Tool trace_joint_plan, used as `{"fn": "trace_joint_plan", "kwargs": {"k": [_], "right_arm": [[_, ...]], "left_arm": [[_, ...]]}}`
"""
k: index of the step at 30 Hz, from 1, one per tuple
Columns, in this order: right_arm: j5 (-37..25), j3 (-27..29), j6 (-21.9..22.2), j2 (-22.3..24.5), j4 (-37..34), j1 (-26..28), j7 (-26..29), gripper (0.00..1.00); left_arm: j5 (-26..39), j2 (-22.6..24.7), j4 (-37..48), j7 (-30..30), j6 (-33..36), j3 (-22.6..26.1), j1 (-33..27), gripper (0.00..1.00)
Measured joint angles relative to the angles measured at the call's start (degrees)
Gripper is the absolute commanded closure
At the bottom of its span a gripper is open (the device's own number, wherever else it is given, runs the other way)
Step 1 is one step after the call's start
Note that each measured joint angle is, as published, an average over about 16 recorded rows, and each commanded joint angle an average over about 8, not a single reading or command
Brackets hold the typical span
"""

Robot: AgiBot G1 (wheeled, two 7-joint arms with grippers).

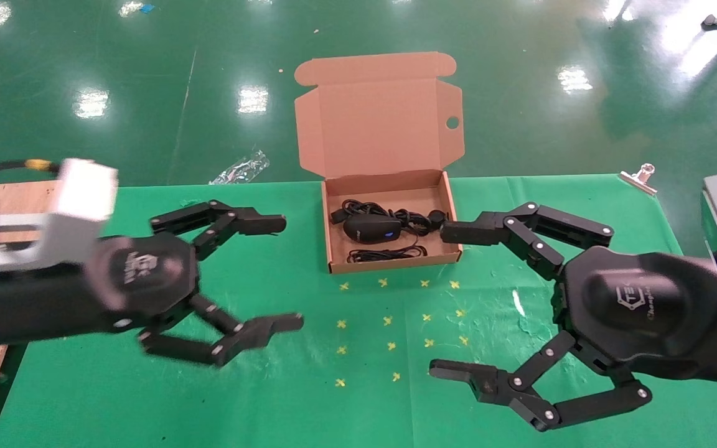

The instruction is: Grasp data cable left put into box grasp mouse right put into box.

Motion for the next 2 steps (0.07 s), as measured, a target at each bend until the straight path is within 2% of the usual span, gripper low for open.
{"fn": "trace_joint_plan", "kwargs": {"k": [2], "right_arm": [[0.00,0.00,0.00,0.00,0.00,0.00,0.00,0.00]], "left_arm": [[-1.53,-0.58,-0.45,0.62,0.71,-0.64,0.60,0.00]]}}
